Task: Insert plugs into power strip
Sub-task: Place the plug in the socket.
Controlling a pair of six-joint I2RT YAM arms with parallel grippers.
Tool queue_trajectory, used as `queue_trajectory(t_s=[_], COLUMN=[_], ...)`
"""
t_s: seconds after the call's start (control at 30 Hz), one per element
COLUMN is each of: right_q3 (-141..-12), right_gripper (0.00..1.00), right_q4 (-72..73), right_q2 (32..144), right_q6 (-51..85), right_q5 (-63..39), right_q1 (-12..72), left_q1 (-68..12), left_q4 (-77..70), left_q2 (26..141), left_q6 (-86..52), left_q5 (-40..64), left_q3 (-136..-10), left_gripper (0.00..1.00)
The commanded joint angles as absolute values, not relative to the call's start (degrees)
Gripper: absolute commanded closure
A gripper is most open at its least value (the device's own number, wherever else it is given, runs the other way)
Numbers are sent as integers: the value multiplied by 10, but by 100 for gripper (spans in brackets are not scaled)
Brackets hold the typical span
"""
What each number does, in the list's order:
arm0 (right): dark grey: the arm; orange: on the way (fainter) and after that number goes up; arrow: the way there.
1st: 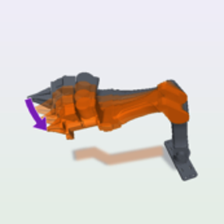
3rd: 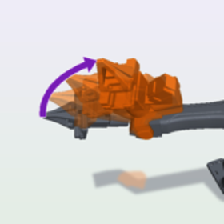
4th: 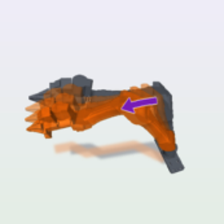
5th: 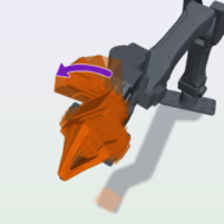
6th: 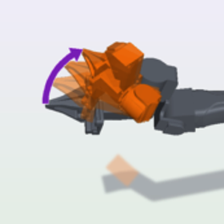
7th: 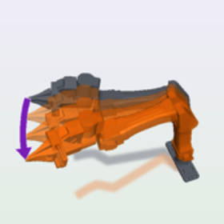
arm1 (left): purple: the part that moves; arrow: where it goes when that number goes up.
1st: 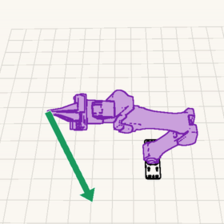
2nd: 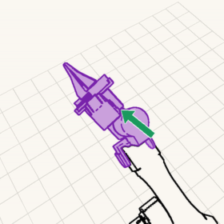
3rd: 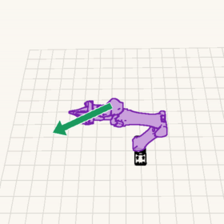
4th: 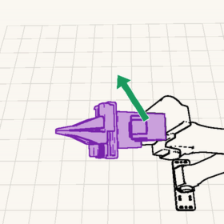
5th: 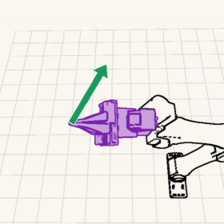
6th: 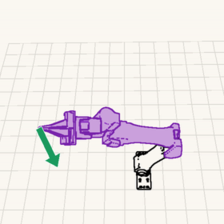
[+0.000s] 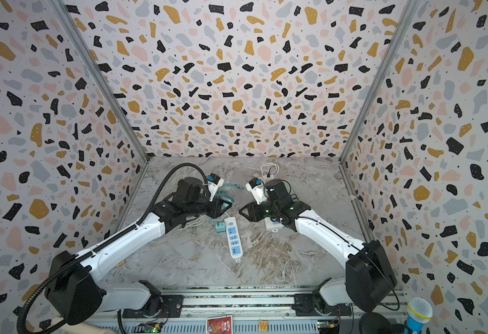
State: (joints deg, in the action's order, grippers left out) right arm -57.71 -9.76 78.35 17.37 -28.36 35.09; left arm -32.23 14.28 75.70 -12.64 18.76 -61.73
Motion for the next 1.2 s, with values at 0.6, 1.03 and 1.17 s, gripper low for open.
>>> queue_trajectory(t_s=[0.6, 1.03, 1.17], right_q3=[-604, -639, -631], right_gripper=[48, 48, 48], right_q4=[-72, -85, -105], right_q2=[695, 680, 687], right_q6=[149, 140, 127], right_q5=[-236, -159, -140], right_q1=[346, 348, 348], left_q1=[-282, -281, -283], left_q4=[107, 165, 211], left_q2=[807, 809, 822], left_q6=[-99, -121, -140], left_q5=[335, 324, 302], left_q3=[-806, -744, -729], left_gripper=[63, 62, 64])
